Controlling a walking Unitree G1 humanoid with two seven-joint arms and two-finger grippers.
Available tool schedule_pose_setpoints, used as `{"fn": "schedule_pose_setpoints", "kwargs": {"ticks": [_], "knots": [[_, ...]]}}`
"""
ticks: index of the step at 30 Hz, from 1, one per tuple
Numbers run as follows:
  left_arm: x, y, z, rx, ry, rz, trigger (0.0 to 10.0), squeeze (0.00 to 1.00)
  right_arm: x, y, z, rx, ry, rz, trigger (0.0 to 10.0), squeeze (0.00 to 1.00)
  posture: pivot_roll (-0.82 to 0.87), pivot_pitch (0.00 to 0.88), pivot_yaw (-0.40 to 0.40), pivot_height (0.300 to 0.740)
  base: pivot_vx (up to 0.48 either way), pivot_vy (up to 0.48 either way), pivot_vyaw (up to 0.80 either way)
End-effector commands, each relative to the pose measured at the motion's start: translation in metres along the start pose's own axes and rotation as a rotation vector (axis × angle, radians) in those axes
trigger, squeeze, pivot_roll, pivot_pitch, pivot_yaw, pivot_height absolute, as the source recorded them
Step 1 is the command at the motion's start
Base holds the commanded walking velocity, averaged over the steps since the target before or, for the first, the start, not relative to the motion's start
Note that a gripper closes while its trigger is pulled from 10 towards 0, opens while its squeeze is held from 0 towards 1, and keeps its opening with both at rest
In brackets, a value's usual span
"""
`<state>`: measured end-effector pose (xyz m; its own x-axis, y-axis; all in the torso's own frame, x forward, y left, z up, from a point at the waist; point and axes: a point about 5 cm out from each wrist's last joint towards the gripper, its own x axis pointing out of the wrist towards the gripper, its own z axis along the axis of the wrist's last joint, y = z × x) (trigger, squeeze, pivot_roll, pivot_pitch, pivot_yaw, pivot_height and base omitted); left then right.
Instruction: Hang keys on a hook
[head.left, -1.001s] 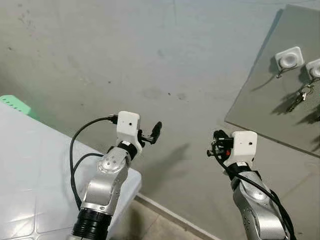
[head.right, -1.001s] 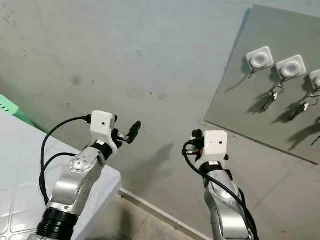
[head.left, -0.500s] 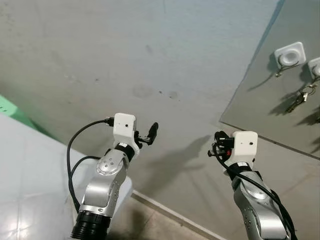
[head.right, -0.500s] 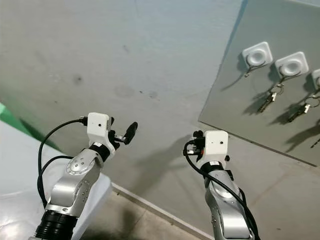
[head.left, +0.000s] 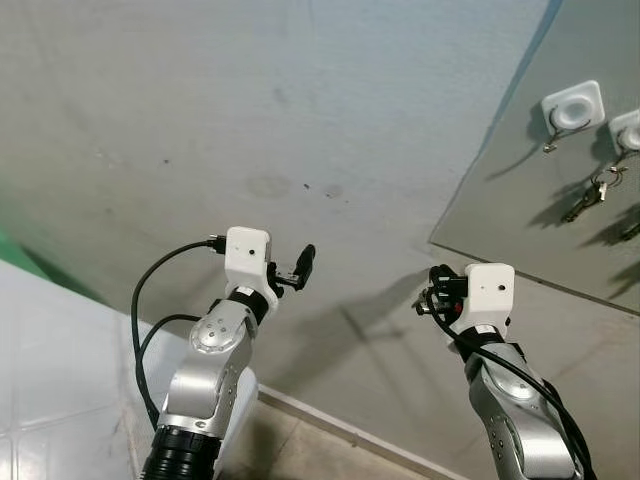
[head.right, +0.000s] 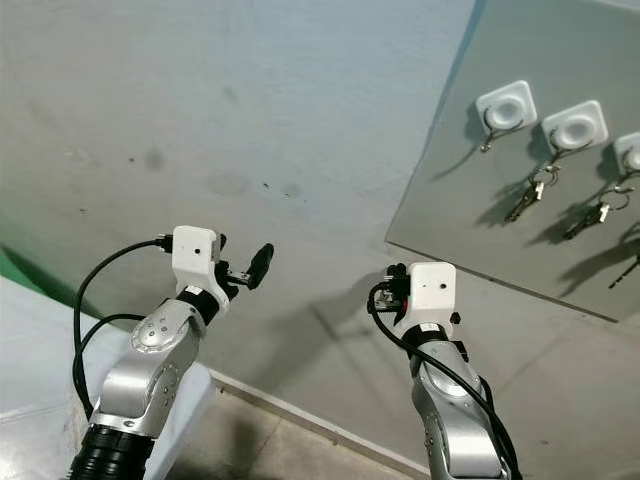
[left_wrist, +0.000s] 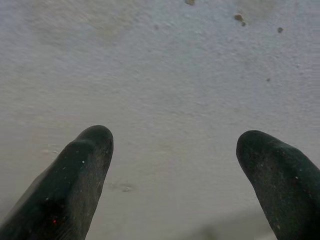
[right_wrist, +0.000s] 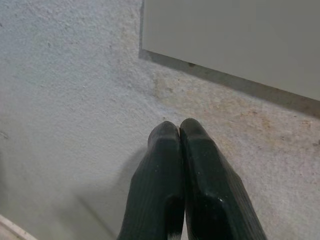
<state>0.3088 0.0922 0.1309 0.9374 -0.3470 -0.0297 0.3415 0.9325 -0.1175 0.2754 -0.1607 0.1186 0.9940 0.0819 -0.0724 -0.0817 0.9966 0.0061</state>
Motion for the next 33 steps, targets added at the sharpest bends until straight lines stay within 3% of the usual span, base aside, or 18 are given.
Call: {"fn": "schedule_pose_setpoints", "kwargs": {"ticks": [1,7,9,15,26,29,33], "knots": [[0.0,-0.004,0.005,0.03,-0.024,-0.018,10.0,0.0,0.0,-0.004,0.002,-0.009,0.001,-0.015,10.0,0.0,0.03,0.034,-0.086,0.74,0.0,0.0,-0.73],[-0.002,-0.006,0.005,-0.01,-0.026,-0.031,10.0,0.0,0.0,-0.004,0.001,-0.012,0.008,-0.015,10.0,0.0,0.03,0.03,-0.086,0.74,0.0,-0.218,-0.73],[-0.001,-0.007,0.005,-0.069,-0.025,-0.032,10.0,0.0,-0.001,-0.004,0.001,-0.014,0.009,-0.013,10.0,0.0,0.03,0.03,-0.086,0.74,0.0,0.0,-0.73],[0.001,-0.006,0.004,-0.017,-0.02,0.031,10.0,0.0,0.0,-0.003,0.0,-0.015,0.012,-0.003,10.0,0.0,0.03,0.018,-0.09,0.74,0.0,0.0,-0.52],[0.001,-0.006,0.0,-0.031,-0.002,0.045,10.0,0.0,-0.002,-0.001,0.002,-0.006,-0.003,0.012,10.0,0.0,0.03,0.001,-0.092,0.74,0.0,0.0,0.0],[-0.001,-0.013,0.003,-0.036,-0.027,-0.032,10.0,0.0,-0.002,0.0,0.004,-0.003,-0.022,0.021,10.0,0.0,0.03,0.001,-0.093,0.74,0.0,0.0,0.0],[0.0,-0.028,0.016,0.046,-0.073,-0.157,10.0,0.0,-0.001,0.003,0.017,0.003,-0.104,0.058,10.0,0.0,0.03,0.005,-0.093,0.74,0.0,0.0,0.0]]}}
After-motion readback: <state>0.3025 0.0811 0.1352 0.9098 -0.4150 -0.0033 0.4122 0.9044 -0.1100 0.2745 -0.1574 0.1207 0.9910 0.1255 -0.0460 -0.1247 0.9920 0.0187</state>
